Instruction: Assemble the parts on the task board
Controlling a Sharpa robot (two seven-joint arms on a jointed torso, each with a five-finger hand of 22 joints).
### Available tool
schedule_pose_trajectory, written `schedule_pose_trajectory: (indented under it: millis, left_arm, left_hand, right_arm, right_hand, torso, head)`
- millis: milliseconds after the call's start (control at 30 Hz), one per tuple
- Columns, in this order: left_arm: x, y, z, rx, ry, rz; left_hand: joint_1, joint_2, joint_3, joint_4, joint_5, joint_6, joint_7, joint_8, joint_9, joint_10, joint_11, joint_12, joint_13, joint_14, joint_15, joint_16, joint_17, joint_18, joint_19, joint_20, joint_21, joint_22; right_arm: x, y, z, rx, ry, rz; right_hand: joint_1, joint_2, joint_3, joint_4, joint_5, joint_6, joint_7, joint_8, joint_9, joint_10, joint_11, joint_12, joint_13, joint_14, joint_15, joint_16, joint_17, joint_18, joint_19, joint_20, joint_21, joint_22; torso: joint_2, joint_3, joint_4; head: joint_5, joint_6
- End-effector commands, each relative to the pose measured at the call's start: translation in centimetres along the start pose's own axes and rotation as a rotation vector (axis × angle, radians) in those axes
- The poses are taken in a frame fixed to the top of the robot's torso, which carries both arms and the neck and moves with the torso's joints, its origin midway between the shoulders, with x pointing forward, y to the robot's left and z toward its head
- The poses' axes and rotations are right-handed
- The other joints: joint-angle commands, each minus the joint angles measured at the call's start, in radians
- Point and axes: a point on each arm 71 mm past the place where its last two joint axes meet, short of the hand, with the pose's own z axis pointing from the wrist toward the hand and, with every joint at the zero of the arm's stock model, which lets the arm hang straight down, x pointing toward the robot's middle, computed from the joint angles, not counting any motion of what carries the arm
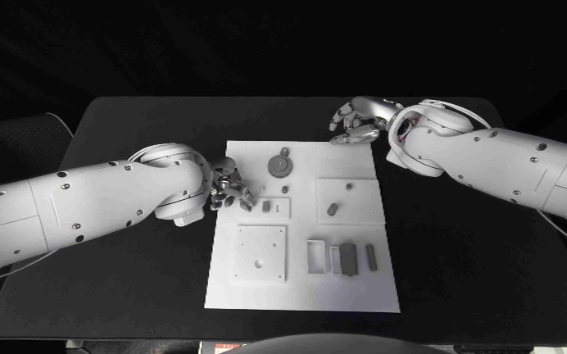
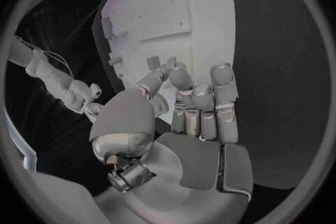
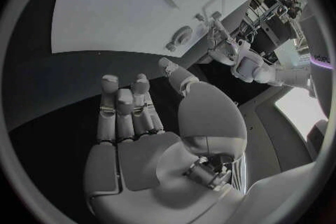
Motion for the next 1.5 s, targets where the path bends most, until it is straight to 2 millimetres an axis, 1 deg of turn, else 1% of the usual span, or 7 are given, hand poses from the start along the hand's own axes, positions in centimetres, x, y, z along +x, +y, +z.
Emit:
schedule_pose_trajectory:
  millis: [33, 400, 467, 500, 1133, 1267, 1500]
  left_arm:
    - [0.25, 0.19, 0.07, -0.010, 0.012, 0.019]
    - [0.28, 0.09, 0.07, -0.008, 0.010, 0.020]
    - [0.27, 0.11, 0.08, -0.009, 0.010, 0.020]
    - [0.27, 0.11, 0.08, -0.008, 0.010, 0.020]
    - [0.11, -0.01, 0.10, -0.001, -0.016, 0.007]
    - [0.08, -0.04, 0.10, 0.002, -0.024, 0.004]
    - [0.01, -0.07, 0.08, 0.007, -0.038, -0.004]
  left_hand:
    - [-0.005, -0.016, 0.016, -0.010, 0.004, 0.006, -0.003, 0.139, 0.066, -0.002, -0.003, 0.004, -0.002, 0.018, -0.037, 0.004, 0.002, 0.008, 0.005, -0.002, 0.005, 0.020]
    - [-0.021, -0.048, 0.010, 0.019, -0.007, 0.002, -0.003, 0.143, 0.067, -0.004, -0.003, 0.006, -0.006, 0.018, -0.037, 0.002, 0.002, 0.010, 0.004, -0.002, 0.006, 0.020]
    - [-0.035, -0.033, -0.029, 0.002, 0.017, -0.002, -0.002, 0.146, 0.070, -0.006, -0.003, 0.009, -0.008, 0.016, -0.036, 0.003, 0.004, 0.011, 0.000, -0.002, 0.009, 0.021]
    - [-0.036, -0.032, -0.032, 0.000, 0.017, -0.002, -0.002, 0.147, 0.070, -0.006, -0.003, 0.009, -0.008, 0.016, -0.036, 0.003, 0.004, 0.011, 0.000, -0.002, 0.009, 0.021]
    - [-0.045, -0.037, -0.050, 0.003, 0.003, -0.004, -0.003, 0.148, 0.070, -0.007, -0.003, 0.011, -0.011, 0.016, -0.038, 0.002, 0.004, 0.014, -0.002, -0.002, 0.009, 0.019]
    - [-0.029, -0.030, -0.048, -0.008, -0.001, -0.007, -0.003, 0.148, 0.070, -0.008, -0.003, 0.011, -0.013, 0.016, -0.038, 0.001, 0.004, 0.015, -0.002, -0.002, 0.009, 0.019]
    - [-0.016, -0.035, -0.051, -0.021, -0.006, -0.010, -0.002, 0.149, 0.069, -0.009, -0.003, 0.011, -0.016, 0.015, -0.038, 0.000, 0.003, 0.016, -0.003, -0.002, 0.008, 0.018]
  right_arm:
    - [0.10, 0.05, 0.00, -0.006, 0.012, 0.000]
    - [0.11, 0.11, 0.02, -0.009, 0.012, 0.000]
    - [0.12, 0.14, 0.02, -0.010, 0.012, 0.000]
    - [0.12, 0.13, 0.02, -0.010, 0.012, 0.000]
    - [0.09, 0.10, 0.01, -0.009, 0.010, 0.001]
    - [0.09, 0.10, 0.01, -0.009, 0.010, 0.001]
    - [0.08, 0.08, 0.01, -0.008, 0.009, 0.001]
  right_hand:
    - [-0.001, 0.010, -0.002, 0.002, 0.005, 0.000, 0.007, -0.004, -0.001, -0.004, 0.001, 0.006, -0.001, 0.008, -0.001, -0.004, 0.000, 0.011, 0.003, -0.001, -0.006, 0.013]
    - [-0.002, 0.009, -0.002, 0.002, 0.005, 0.000, 0.007, -0.004, -0.001, -0.004, 0.001, 0.006, -0.002, 0.008, -0.001, -0.004, 0.000, 0.011, 0.003, -0.001, -0.006, 0.013]
    - [-0.002, 0.009, -0.002, 0.002, 0.005, 0.000, 0.007, -0.004, -0.001, -0.004, 0.001, 0.006, -0.002, 0.008, -0.001, -0.004, 0.000, 0.011, 0.003, -0.001, -0.006, 0.013]
    - [-0.002, 0.009, -0.002, 0.002, 0.005, 0.000, 0.007, -0.004, -0.001, -0.004, 0.001, 0.006, -0.002, 0.008, -0.001, -0.004, 0.000, 0.011, 0.003, -0.001, -0.006, 0.013]
    - [-0.002, 0.009, -0.003, 0.002, 0.005, -0.001, 0.007, -0.004, -0.002, -0.005, 0.001, 0.007, -0.002, 0.008, -0.001, -0.005, 0.000, 0.011, 0.003, -0.001, -0.007, 0.012]
    - [-0.003, 0.009, -0.003, 0.002, 0.005, -0.001, 0.007, -0.004, -0.002, -0.005, 0.001, 0.007, -0.002, 0.008, -0.001, -0.005, 0.000, 0.011, 0.003, -0.001, -0.007, 0.012]
    - [-0.003, 0.009, -0.003, 0.002, 0.005, -0.001, 0.007, -0.004, -0.002, -0.005, 0.001, 0.007, -0.002, 0.008, -0.001, -0.005, 0.000, 0.011, 0.003, -0.001, -0.007, 0.012]
  torso:
    - [0.000, -0.0005, 0.0000]
    - [0.000, -0.0003, 0.0001]
    - [0.000, -0.0001, 0.0000]
    - [0.000, 0.0000, -0.0001]
    - [0.000, -0.0001, 0.0000]
    - [0.000, -0.0003, 0.0001]
    - [0.000, -0.0004, 0.0004]
  head:
    - [-0.003, -0.003]
    - [-0.005, -0.006]
    - [-0.006, -0.006]
    - [-0.006, -0.006]
    - [-0.008, -0.005]
    - [-0.008, -0.004]
    - [-0.007, -0.003]
